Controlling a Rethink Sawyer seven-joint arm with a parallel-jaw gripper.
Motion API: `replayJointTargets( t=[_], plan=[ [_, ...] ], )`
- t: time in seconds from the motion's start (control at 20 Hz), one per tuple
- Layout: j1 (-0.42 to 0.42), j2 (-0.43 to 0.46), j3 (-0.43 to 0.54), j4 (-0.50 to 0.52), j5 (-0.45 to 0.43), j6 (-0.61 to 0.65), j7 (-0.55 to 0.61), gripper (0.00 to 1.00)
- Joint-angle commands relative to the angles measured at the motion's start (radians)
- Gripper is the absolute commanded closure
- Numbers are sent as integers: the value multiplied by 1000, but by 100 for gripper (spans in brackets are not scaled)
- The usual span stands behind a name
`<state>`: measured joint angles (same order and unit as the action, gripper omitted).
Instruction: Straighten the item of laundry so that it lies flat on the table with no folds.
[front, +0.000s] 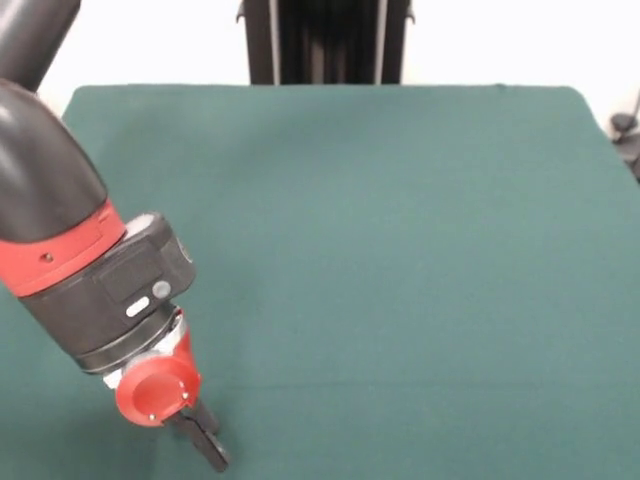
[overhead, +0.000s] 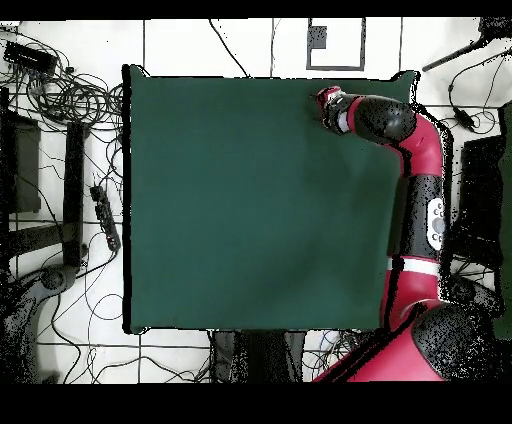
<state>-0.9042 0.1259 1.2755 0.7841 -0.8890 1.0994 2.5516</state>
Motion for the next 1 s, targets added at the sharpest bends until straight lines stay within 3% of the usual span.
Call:
replayJointTargets(
  t=[0.05, 0.15, 0.2, 0.3, 0.5, 0.7, 1.0],
  plan=[
    [36, 115, -297, 172, -77, -52, -377, 0],
    [48, 117, -321, 160, -53, 43, -485, 0],
    [45, 110, -331, 176, -72, 29, -573, 0],
    [14, 108, -339, 227, -115, -86, -736, 0],
    [-88, 152, -315, 328, -155, -367, -931, 0],
    [-129, 181, -311, 355, -186, -501, -1063, 0],
    [-105, 159, -357, 353, -244, -645, -1066, 0]
  ],
)
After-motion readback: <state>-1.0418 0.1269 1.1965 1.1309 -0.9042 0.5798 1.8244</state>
